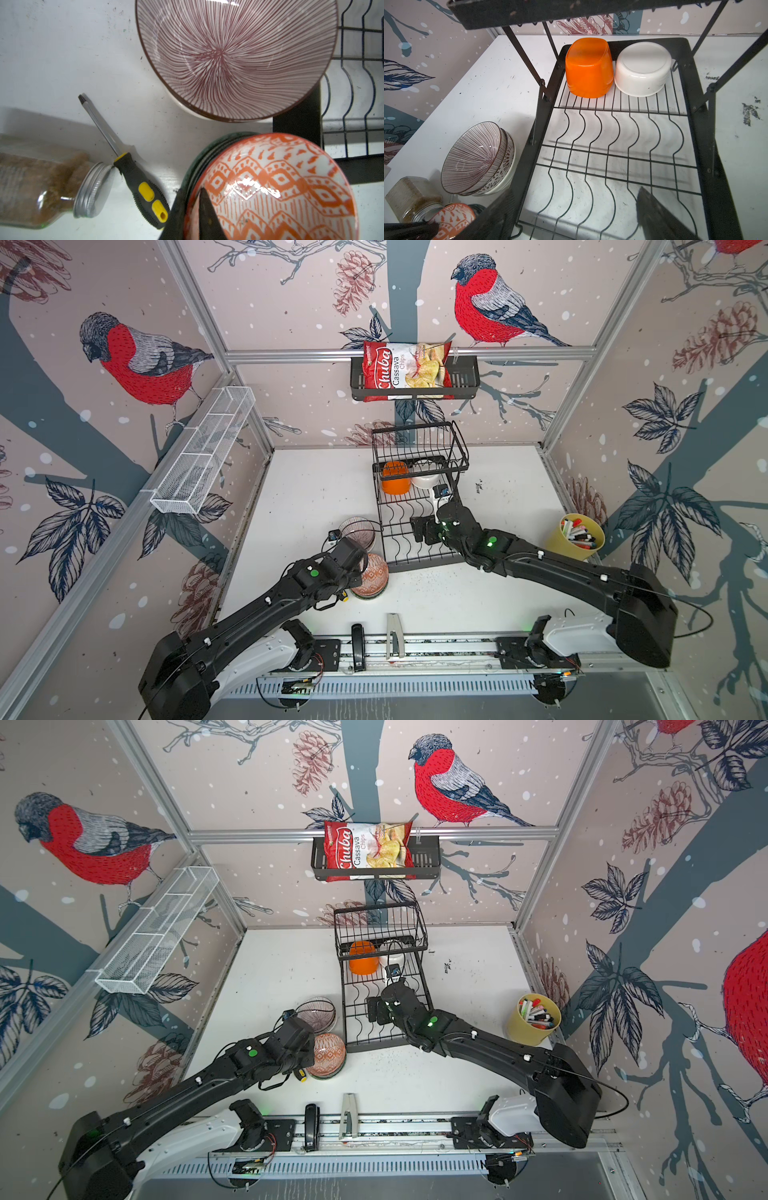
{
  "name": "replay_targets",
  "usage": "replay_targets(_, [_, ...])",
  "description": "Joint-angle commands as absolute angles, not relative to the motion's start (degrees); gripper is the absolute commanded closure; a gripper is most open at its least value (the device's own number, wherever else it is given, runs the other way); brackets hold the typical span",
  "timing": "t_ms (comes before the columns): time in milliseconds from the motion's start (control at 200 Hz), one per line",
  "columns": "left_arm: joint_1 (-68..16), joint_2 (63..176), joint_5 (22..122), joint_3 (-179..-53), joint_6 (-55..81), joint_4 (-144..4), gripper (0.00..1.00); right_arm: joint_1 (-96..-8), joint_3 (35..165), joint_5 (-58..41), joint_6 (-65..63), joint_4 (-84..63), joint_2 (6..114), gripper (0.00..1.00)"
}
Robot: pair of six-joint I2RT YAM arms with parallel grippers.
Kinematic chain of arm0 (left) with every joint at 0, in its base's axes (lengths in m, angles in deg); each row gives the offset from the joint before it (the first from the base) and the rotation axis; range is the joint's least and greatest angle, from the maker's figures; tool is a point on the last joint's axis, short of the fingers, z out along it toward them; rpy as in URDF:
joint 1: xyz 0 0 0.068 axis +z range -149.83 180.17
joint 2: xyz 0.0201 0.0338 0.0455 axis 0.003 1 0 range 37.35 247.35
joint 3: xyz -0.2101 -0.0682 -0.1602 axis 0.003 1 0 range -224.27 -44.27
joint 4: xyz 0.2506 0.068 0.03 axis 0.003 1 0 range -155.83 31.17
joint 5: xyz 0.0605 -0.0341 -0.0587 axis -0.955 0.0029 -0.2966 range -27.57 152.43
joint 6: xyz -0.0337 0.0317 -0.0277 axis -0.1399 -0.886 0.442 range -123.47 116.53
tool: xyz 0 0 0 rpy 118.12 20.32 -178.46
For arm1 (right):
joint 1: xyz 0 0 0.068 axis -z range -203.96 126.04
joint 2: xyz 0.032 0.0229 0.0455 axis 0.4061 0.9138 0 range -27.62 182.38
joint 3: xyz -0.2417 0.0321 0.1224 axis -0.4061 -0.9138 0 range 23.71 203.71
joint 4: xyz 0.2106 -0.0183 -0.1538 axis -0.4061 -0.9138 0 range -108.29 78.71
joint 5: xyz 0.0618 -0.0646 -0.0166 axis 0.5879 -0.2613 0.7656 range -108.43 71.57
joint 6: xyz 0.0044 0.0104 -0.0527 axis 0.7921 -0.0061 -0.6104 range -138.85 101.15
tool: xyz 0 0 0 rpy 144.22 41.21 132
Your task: Load the bowls into the dish rack
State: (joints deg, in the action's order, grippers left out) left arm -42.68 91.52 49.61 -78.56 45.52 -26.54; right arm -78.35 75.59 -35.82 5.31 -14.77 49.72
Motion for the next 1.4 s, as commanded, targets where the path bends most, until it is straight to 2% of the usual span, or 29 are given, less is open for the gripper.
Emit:
replay_targets(0, [-42.65, 91.76, 49.85, -78.45, 44.96, -29.0, 0.89, -78.44, 75.61, -35.16, 5.85, -13.66, 49.69, 0.09])
replay_targets(425, [-42.72, 88.27, 51.27, -77.59, 43.15, -31.15, 1.0, -78.5, 75.32, -34.43, 5.76, -13.75, 49.97, 0.09])
replay_targets(1075, [-42.67, 83.24, 52.41, -77.14, 41.8, -32.65, 1.0, -80.12, 78.7, -32.38, 4.36, -16.03, 53.36, 0.09])
replay_targets(1396, [-42.7, 80.81, 52.07, -78.3, 40.76, -33.3, 1.0, -81.66, 81.19, -28.13, 3.33, -19.12, 54.0, 0.09])
